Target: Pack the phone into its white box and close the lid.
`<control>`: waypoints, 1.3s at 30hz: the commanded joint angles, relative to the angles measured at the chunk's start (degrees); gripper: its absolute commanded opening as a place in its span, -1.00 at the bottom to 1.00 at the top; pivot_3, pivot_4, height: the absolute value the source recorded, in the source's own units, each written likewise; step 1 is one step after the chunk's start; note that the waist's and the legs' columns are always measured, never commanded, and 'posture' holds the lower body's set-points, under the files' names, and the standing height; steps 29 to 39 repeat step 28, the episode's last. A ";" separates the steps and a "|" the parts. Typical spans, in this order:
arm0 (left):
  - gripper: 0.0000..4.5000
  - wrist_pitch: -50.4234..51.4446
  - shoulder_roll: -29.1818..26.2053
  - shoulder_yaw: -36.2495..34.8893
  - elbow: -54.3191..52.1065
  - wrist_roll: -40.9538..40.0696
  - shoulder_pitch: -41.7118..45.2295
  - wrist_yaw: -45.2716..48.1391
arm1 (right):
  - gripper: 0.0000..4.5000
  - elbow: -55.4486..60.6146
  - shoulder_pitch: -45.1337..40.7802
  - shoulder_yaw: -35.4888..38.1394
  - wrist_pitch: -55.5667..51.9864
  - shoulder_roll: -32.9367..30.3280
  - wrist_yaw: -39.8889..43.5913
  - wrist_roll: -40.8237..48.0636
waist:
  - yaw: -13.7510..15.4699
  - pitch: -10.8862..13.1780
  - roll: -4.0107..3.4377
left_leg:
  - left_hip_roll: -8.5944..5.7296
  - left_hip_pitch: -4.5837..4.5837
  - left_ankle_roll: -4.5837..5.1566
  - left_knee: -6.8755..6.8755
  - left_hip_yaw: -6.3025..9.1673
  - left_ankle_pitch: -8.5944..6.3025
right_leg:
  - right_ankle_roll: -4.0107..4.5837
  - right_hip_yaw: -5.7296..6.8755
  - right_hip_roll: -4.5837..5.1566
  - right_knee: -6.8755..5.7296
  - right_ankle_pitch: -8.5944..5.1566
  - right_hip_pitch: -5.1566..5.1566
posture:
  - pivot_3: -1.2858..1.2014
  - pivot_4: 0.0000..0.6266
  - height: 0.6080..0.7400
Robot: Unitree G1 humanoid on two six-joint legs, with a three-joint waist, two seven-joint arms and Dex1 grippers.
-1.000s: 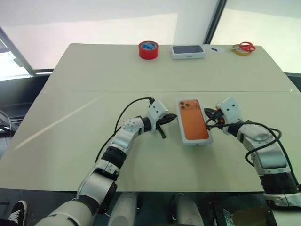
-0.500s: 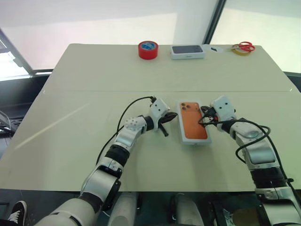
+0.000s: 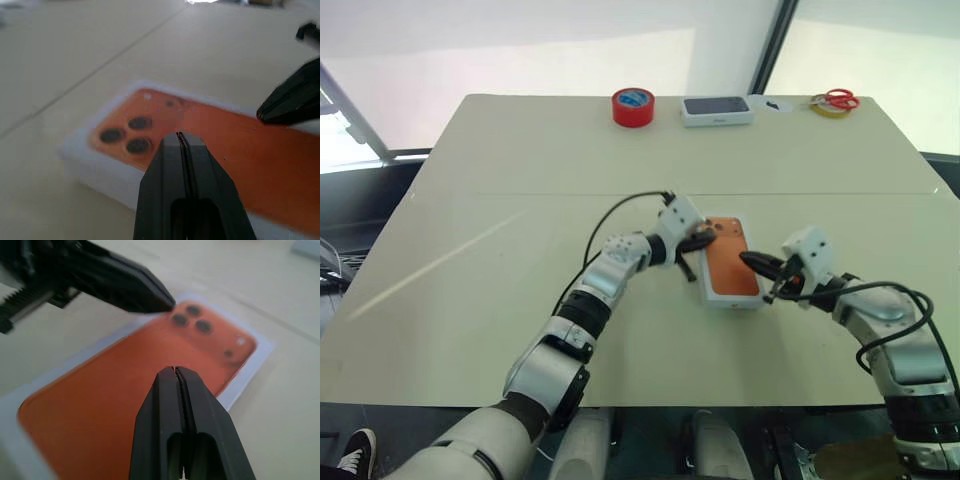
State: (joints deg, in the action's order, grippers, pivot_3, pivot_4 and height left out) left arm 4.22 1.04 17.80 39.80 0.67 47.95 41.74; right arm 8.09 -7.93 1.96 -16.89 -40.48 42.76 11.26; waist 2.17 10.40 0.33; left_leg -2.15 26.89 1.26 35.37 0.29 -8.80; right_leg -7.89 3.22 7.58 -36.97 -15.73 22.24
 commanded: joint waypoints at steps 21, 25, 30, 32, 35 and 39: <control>0.97 -2.03 -27.79 -16.17 -16.01 -10.87 -13.63 14.03 | 0.97 -5.68 -4.17 10.73 -3.99 -5.20 14.31 13.10 | 0.01 -0.38 0.04 | -0.03 -0.37 0.00 -0.22 0.02 -0.29 | 0.28 0.02 0.15 0.98 -0.08 -0.49 | 0.03 -0.52 1.00; 0.97 -0.35 -30.95 -17.88 -20.43 -11.40 -18.85 13.08 | 0.97 -8.50 -0.79 10.90 -0.73 -9.62 17.91 10.62 | 0.12 -0.40 0.01 | 0.03 -0.42 0.00 -0.28 0.01 -0.29 | 0.26 0.01 0.12 0.89 -0.07 -0.44 | 0.03 -0.52 1.00; 0.97 2.42 -33.03 -19.94 -24.15 -12.96 -23.22 12.54 | 0.97 -11.69 -0.27 12.83 0.56 -11.69 18.95 10.80 | -0.02 -0.40 0.01 | 0.05 -0.43 -0.01 -0.28 -0.01 -0.29 | 0.28 -0.01 0.12 0.88 -0.08 -0.44 | 0.03 -0.52 1.00; 0.97 2.42 -33.03 -19.94 -24.15 -12.96 -23.22 12.54 | 0.97 -11.69 -0.27 12.83 0.56 -11.69 18.95 10.80 | -0.02 -0.40 0.01 | 0.05 -0.43 -0.01 -0.28 -0.01 -0.29 | 0.28 -0.01 0.12 0.88 -0.08 -0.44 | 0.03 -0.52 1.00; 0.97 2.42 -33.03 -19.94 -24.15 -12.96 -23.22 12.54 | 0.97 -11.69 -0.27 12.83 0.56 -11.69 18.95 10.80 | -0.02 -0.40 0.01 | 0.05 -0.43 -0.01 -0.28 -0.01 -0.29 | 0.28 -0.01 0.12 0.88 -0.08 -0.44 | 0.03 -0.52 1.00; 0.97 2.42 -33.03 -19.94 -24.15 -12.96 -23.22 12.54 | 0.97 -11.69 -0.27 12.83 0.56 -11.69 18.95 10.80 | -0.02 -0.40 0.01 | 0.05 -0.43 -0.01 -0.28 -0.01 -0.29 | 0.28 -0.01 0.12 0.88 -0.08 -0.44 | 0.03 -0.52 1.00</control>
